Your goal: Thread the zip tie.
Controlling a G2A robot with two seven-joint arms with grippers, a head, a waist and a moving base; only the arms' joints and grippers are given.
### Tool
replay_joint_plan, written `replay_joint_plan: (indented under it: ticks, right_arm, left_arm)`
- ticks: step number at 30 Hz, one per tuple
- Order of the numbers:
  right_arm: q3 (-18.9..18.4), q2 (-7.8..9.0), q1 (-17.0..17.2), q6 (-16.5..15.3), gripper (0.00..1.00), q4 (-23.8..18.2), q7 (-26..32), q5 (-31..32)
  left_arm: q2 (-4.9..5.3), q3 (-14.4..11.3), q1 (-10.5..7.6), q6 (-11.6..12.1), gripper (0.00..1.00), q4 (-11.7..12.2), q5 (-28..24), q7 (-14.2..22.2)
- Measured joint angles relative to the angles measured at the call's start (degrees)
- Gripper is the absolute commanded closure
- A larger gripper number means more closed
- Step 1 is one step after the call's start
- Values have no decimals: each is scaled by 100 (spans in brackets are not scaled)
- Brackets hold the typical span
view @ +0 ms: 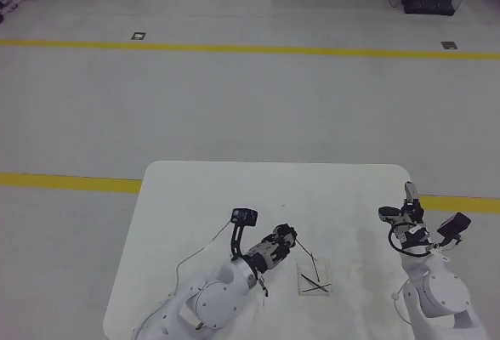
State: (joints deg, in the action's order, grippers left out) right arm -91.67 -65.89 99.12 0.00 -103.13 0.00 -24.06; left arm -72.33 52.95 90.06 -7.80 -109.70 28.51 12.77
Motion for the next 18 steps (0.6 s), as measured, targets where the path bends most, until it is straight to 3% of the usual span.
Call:
replay_joint_plan:
  ticks: [8, 18]
  right_arm:
    - [0, 0, 0, 0, 0, 0, 0, 0]
    - [0, 0, 0, 0, 0, 0, 0, 0]
  left_arm:
    - [139, 674, 392, 379, 100, -103, -204, -148]
    - [164, 721, 425, 437, 100, -62, -118, -52]
